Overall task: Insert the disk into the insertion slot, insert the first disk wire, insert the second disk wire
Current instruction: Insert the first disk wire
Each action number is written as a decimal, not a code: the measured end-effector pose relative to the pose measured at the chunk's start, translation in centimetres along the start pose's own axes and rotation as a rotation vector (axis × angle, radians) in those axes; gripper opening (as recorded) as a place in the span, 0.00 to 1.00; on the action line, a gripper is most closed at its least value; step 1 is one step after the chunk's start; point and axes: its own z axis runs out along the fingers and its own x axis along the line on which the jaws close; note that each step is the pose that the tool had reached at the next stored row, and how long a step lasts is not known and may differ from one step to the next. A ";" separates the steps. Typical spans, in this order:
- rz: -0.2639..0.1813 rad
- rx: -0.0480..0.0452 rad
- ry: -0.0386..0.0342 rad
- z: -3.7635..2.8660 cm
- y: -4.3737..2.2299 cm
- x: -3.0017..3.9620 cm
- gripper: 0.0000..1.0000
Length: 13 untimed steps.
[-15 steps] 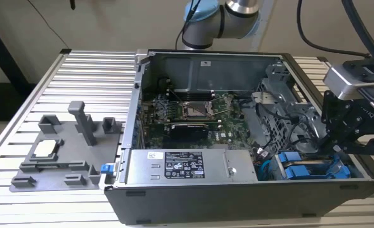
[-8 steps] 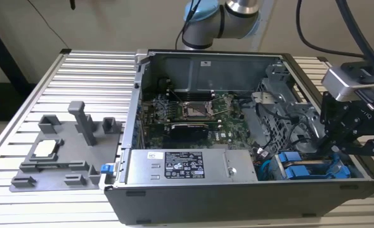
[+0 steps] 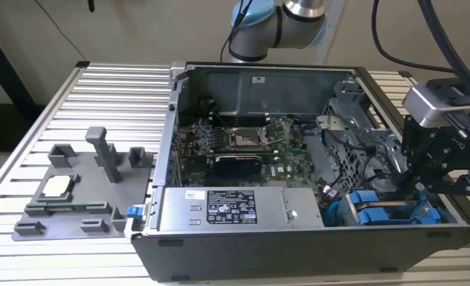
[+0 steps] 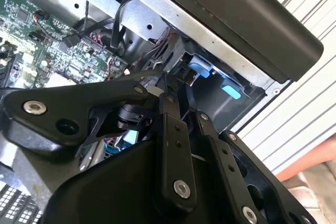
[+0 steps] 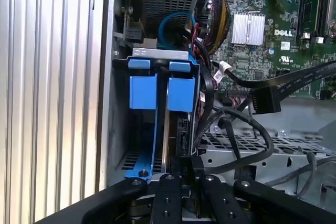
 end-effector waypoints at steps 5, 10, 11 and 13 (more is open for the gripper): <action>0.032 0.0006 -0.0002 0.19 -0.01 0.00 0.19; 0.082 0.0014 0.0001 0.43 0.00 0.01 0.19; 0.088 0.0014 0.0003 0.49 -0.01 0.01 0.19; 0.094 0.0008 0.0002 0.62 0.00 0.02 0.19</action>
